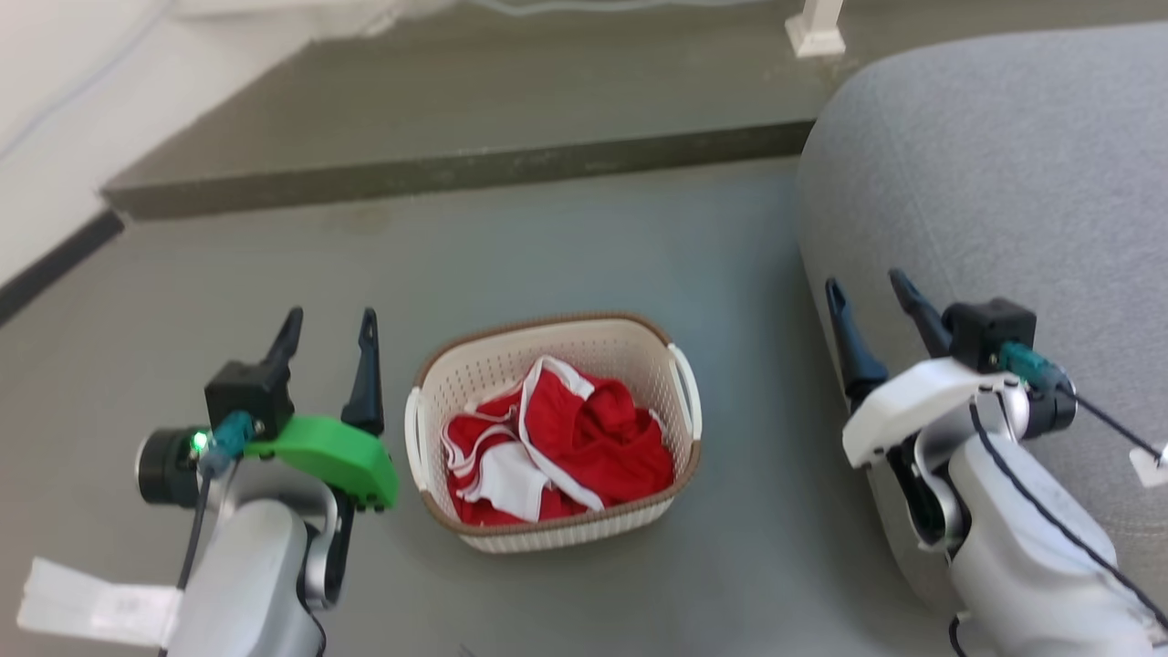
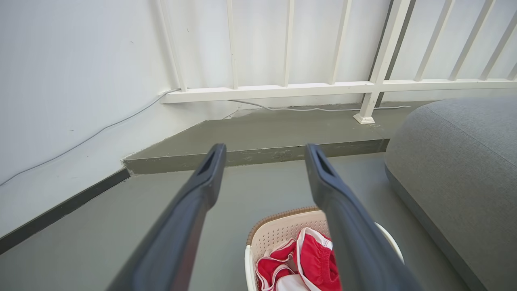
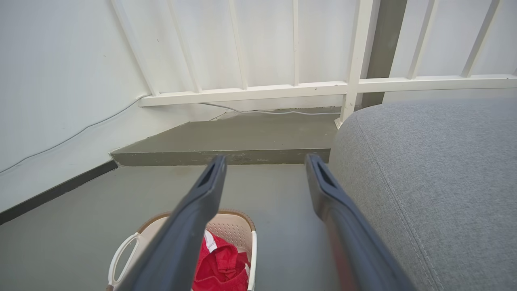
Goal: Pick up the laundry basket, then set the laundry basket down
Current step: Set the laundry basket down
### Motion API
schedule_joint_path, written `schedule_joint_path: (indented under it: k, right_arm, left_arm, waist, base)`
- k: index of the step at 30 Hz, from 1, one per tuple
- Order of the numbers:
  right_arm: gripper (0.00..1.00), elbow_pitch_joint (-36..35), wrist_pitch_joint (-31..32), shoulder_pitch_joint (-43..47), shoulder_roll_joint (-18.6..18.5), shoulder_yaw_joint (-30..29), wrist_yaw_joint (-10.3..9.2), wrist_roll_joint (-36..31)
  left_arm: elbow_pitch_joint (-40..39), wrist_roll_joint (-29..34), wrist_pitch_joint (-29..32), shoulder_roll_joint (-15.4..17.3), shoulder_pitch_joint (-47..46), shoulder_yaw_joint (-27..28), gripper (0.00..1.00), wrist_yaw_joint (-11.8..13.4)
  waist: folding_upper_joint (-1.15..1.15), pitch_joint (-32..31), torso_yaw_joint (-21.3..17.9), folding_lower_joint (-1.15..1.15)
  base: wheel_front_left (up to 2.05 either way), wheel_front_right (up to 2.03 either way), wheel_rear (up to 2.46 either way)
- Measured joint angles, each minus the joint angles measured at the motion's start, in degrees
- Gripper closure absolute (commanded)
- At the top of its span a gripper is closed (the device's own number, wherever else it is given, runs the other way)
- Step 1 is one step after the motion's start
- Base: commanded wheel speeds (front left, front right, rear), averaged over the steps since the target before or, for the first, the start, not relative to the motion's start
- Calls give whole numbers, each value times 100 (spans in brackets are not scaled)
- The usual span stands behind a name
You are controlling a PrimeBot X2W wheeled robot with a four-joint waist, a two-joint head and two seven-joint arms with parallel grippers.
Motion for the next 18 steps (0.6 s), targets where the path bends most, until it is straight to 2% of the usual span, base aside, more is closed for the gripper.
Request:
schedule_joint_path:
  k: [18]
  right_arm:
    - [0, -689, 0, 1195, -65, -140, -160, -219]
  left_arm:
    - [-1025, 261, 0, 34, 1514, 185, 0, 151]
  waist:
    - [0, -828, -92, 0]
  base:
    - [0, 0, 0]
